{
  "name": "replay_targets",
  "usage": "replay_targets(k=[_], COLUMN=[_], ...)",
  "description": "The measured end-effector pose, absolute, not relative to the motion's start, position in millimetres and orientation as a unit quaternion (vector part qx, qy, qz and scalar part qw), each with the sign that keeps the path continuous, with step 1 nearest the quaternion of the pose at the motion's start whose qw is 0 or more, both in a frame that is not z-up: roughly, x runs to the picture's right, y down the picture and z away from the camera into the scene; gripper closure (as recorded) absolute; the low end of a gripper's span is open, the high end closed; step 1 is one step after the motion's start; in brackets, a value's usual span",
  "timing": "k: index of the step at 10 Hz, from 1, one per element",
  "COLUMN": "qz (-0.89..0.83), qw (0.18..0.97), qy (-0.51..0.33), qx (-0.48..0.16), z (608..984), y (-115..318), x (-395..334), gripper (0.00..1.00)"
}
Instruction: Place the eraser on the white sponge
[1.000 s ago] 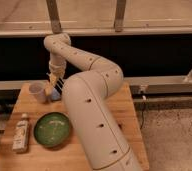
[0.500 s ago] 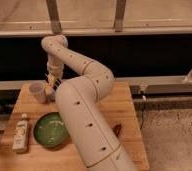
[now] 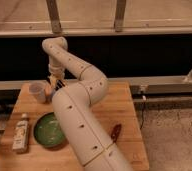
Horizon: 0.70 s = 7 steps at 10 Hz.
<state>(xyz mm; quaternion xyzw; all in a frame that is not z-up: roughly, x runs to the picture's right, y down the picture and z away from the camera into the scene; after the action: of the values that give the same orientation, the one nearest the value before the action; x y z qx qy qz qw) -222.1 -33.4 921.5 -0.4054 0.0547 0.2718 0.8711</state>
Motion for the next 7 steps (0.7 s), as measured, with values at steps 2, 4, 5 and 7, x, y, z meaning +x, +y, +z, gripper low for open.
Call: replay_targets(k=[2,4,5,7], qz=[0.268,0.27,0.267,0.227], qw=[0.87,0.87,0.87,0.876], qy=[0.06,0.061,0.058,0.021], qx=[-0.408,-0.408,-0.41,-0.424], z=[924.5,924.9,924.4,921.1], y=[-29.6,-30.4,-29.1,-22.1], x=[-225.3,-222.4,-225.7,-228.8], gripper=[1.0,1.0,1.0,1.0])
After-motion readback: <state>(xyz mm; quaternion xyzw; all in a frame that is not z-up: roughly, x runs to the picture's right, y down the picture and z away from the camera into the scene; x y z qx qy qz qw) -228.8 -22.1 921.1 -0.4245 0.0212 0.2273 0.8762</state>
